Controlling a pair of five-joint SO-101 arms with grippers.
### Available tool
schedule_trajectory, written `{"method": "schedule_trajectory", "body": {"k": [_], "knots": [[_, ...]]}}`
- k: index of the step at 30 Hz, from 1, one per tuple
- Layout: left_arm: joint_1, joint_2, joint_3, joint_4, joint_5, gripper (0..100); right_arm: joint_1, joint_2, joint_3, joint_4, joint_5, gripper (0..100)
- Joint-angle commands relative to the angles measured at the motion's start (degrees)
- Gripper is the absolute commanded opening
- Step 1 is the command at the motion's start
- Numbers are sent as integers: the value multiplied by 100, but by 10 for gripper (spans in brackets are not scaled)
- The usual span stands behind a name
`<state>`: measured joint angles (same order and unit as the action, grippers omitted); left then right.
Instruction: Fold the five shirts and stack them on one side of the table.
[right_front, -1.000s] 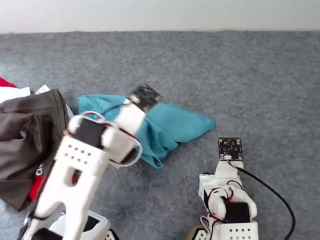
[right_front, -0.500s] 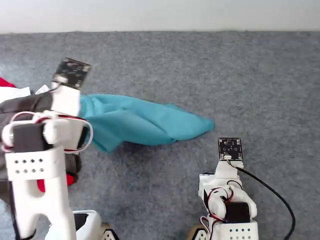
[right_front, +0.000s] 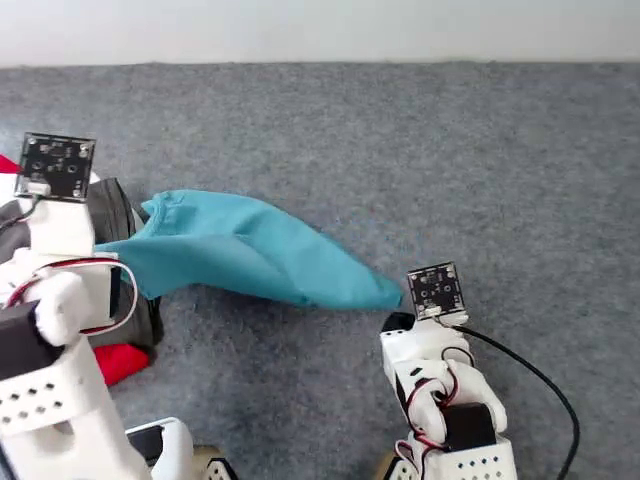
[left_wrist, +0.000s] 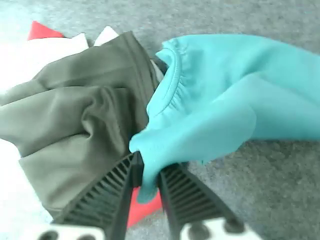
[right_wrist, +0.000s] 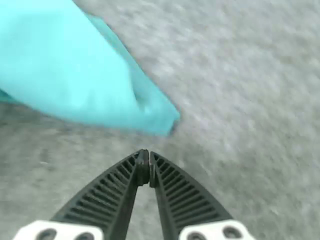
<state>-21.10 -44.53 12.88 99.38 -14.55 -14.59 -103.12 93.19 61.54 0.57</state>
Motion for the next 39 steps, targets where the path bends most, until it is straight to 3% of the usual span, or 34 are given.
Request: {"method": "schedule_trajectory", "body": {"k": [1, 7, 16, 21, 27, 39], "knots": [[-79, -105, -171, 123, -53, 14, -514, 48, -404, -101, -246, 8], [-88, -114, -136, 123, -44, 14, -901, 769, -967, -84, -255, 8], [-88, -114, -110, 114, -9, 14, -1138, 5095, -4308, 602, -580, 8], [-97, -114, -110, 114, -9, 15, -1147, 6958, -5292, 646, -114, 8], [-97, -114, -110, 114, 229, 15, -1147, 8716, -5749, 418, 1389, 8], [-88, -114, -110, 114, 519, 15, -752, 11758, -8422, -919, 2277, 8]]}}
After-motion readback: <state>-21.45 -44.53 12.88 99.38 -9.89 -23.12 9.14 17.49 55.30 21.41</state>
